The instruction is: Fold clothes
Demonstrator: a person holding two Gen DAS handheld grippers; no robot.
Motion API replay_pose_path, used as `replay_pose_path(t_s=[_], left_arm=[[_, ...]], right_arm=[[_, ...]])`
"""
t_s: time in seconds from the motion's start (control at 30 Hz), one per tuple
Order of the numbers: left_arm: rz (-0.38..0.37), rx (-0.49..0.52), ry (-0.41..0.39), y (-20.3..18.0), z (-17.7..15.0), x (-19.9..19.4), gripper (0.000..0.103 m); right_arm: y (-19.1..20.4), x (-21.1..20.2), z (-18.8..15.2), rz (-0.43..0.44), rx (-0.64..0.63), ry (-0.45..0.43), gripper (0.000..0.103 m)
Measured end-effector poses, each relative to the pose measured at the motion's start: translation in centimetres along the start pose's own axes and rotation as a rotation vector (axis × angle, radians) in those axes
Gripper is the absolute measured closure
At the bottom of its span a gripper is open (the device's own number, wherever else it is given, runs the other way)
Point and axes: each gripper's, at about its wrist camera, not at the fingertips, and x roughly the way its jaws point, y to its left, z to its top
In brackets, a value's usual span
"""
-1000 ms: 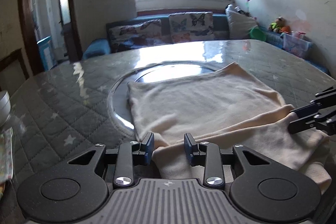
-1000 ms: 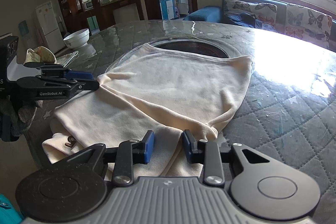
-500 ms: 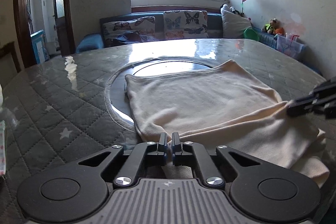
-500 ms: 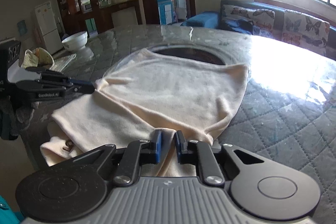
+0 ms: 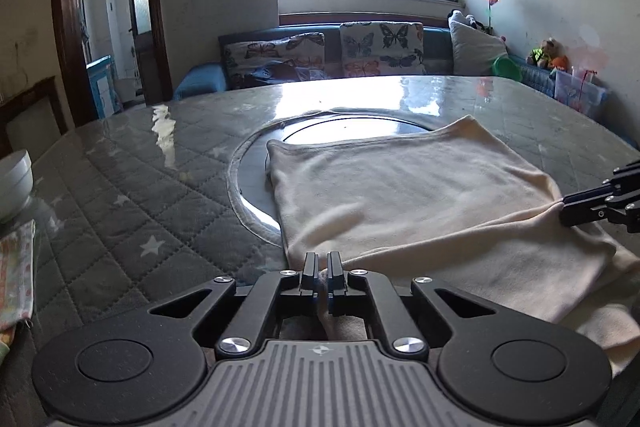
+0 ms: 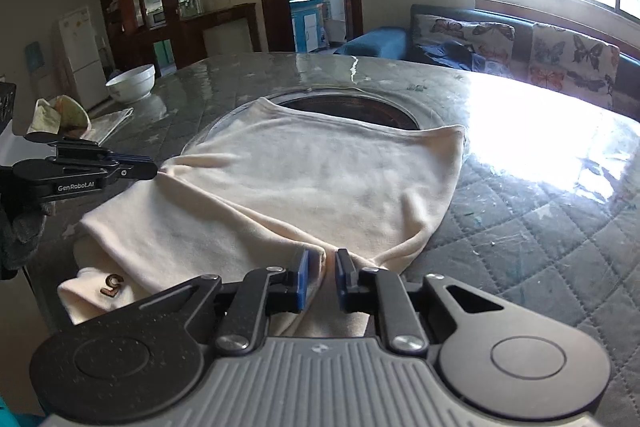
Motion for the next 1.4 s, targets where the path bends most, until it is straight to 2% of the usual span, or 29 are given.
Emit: replay_pose_path(t_s=[0.1, 0.23, 0.37, 0.5, 0.57, 0.63, 0.8, 0.87, 0.97, 1.1, 1.17, 1.4], left_arm=[[0.005, 0.001, -0.021, -0.2, 0.3, -1.2, 0.093], [-0.073, 0.045, -0.038, -1.7, 0.2, -3.2, 0.093], [-0.145, 0.115, 0.0, -4.1, -1.0, -3.6, 0.092], [-0.154, 0.153, 0.052, -5.2, -2.6, -3.1, 0.088], [-0.151, 0.168, 0.048, -5.4, -3.0, -3.5, 0.084], [-0.153, 0.179, 0.041, -5.5, -3.1, -4.1, 0.081], [-0.18, 0.201, 0.029, -6.1, -3.0, -6.1, 0.069], [-0.201, 0.233, 0.017, -6.6, -3.1, -7.2, 0.059], [-0.23, 0.295, -0.001, -7.5, -3.4, -8.9, 0.055], [-0.226, 0.403, 0.002, -8.4, -4.6, -9.4, 0.055], [-0.223, 0.443, 0.005, -8.7, -5.2, -9.3, 0.055], [-0.179, 0.559, -0.044, -9.6, -6.8, -7.9, 0.055]], right_arm=[[0.5, -1.4, 0.1, 0.011, -0.023, -0.024, 0.089], [1.7, -2.6, 0.0, 0.076, -0.082, -0.016, 0.089], [2.7, -2.1, -0.7, 0.116, -0.124, 0.029, 0.089], [3.6, -1.5, -1.8, 0.124, -0.16, 0.077, 0.088], [3.8, -1.8, -2.0, 0.122, -0.173, 0.072, 0.088], [4.0, -2.3, -2.0, 0.124, -0.178, 0.061, 0.082], [4.2, -2.2, -2.5, 0.113, -0.194, 0.072, 0.081], [4.3, -2.7, -2.5, 0.112, -0.191, 0.059, 0.08], [4.4, -3.5, -2.4, 0.109, -0.214, 0.052, 0.078], [4.7, -4.5, -2.6, 0.106, -0.266, 0.066, 0.071], [4.9, -5.0, -2.9, 0.108, -0.295, 0.076, 0.07], [5.9, -5.9, -4.0, 0.113, -0.36, 0.1, 0.063]])
